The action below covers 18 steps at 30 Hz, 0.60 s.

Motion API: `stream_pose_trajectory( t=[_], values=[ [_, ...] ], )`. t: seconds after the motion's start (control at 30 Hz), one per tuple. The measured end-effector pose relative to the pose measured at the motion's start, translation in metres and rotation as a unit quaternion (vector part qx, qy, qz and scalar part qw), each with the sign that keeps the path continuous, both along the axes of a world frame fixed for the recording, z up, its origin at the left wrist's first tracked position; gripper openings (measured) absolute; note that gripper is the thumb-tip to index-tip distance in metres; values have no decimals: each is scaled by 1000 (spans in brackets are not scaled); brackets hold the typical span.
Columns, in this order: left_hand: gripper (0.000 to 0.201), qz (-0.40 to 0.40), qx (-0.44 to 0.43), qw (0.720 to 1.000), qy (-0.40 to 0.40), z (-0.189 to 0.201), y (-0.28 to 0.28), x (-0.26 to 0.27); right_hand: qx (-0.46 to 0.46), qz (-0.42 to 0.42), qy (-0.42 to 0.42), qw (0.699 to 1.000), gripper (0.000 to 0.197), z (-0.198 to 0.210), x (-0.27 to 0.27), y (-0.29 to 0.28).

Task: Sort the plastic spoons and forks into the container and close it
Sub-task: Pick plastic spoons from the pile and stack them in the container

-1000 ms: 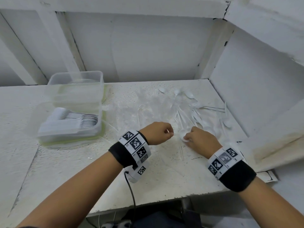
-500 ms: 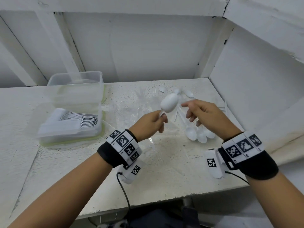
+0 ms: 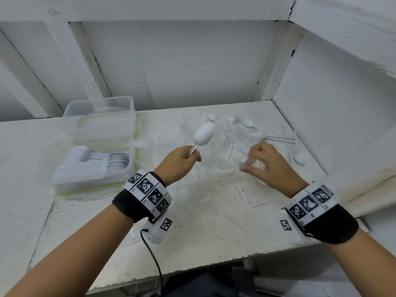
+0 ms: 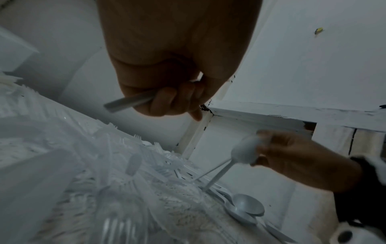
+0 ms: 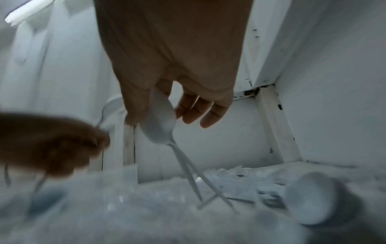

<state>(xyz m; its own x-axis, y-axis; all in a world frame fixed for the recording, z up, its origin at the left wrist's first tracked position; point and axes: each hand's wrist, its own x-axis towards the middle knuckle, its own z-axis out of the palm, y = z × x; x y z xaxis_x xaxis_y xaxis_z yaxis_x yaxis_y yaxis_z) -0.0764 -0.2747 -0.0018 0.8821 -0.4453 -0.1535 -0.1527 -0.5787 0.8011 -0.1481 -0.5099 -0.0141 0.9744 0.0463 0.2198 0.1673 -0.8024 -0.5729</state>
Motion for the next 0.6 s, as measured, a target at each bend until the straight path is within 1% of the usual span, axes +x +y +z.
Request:
stream_pose_trajectory(
  t=[0.03, 0.1, 0.13, 0.2, 0.23, 0.3, 0.33, 0.37, 0.4, 0.43, 0.5, 0.57, 0.6],
  values=[
    [26, -8, 8, 1000, -6, 0, -3, 0, 71, -18, -3, 997, 14, 10, 1, 3],
    [27, -24, 18, 999, -25, 2, -13, -2, 204, -70, -18, 976, 16, 26, 2, 8],
    [27, -32, 11, 999, -36, 3, -18, -3, 262, -92, -22, 960, 16, 33, 2, 11],
    [27, -41, -34, 997, -50, 9, -29, -7, 362, -109, -14, 926, 13, 41, 4, 16],
    [25, -47, -60, 996, -49, 12, -34, -9, 409, -110, -7, 906, 16, 43, 4, 19],
    [22, -74, -92, 993, -28, 15, -40, -15, 486, -122, -2, 866, 32, 46, 6, 25],
    [17, -85, -97, 991, -21, 15, -43, -18, 518, -131, -3, 845, 32, 46, 8, 27],
    [12, -86, -99, 991, -21, 12, -45, -20, 549, -140, -6, 824, 26, 45, 9, 30],
    [11, -79, -103, 991, -25, 10, -45, -22, 574, -154, -8, 804, 19, 45, 10, 32],
    [15, -69, -108, 991, -24, 7, -45, -23, 592, -171, -8, 787, 15, 44, 11, 35],
    [20, -53, -118, 991, -10, 3, -43, -24, 618, -182, 5, 765, 15, 40, 12, 40],
    [24, -41, -127, 991, -1, 0, -40, -25, 650, -159, 44, 742, 36, 35, 10, 50],
    [28, -35, -131, 991, 2, -1, -39, -25, 654, -149, 71, 739, 44, 31, 9, 56]
  ],
)
